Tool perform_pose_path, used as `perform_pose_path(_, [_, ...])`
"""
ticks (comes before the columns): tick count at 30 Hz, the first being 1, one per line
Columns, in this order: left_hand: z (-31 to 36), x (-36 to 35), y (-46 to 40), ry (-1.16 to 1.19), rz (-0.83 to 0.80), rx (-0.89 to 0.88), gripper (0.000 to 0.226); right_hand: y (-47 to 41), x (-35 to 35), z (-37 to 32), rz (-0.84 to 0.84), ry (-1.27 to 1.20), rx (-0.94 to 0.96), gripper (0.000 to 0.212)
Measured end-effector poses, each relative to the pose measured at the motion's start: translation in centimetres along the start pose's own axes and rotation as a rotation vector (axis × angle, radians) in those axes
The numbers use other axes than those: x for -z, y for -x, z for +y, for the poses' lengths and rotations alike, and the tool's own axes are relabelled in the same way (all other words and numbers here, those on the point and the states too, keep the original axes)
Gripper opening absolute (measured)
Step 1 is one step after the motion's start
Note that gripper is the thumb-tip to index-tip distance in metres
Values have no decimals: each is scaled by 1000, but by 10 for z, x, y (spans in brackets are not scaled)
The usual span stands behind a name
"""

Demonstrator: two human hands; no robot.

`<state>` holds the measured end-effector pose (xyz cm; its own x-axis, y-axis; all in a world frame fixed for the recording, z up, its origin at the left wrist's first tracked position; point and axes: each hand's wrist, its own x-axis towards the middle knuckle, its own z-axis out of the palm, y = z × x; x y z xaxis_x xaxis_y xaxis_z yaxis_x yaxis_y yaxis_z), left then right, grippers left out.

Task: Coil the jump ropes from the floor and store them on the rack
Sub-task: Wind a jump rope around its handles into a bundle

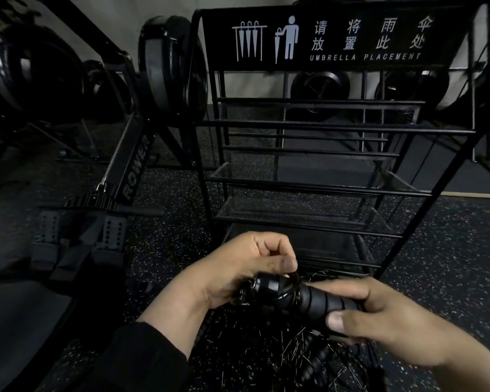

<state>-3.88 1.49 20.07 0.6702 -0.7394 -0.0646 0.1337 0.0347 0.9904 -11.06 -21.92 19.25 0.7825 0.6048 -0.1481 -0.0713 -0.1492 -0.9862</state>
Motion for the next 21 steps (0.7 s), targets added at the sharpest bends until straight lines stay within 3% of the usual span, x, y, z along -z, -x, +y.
perform_pose_path(5, [3,0,1,-135,137,-30,12,-2,0,-10,44,164,-104,34])
perform_pose_path(10, [3,12,-1,-450,476,-128,37,-3,5,-6,424,294,-168,29])
perform_pose_path(12, [-2,16,-4,-605,547,-30,42,-1,7,-3,528,240,-186,40])
perform_pose_path(16, [-21,22,-12,-747,489,238,24,-1,7,-2,538,155,-156,44])
perform_pose_path(19, [-24,20,-14,-770,452,245,66,-3,4,-4,519,123,-143,37])
perform_pose_path(21, [-23,18,-14,-868,460,182,80,-4,1,-7,510,54,-133,35])
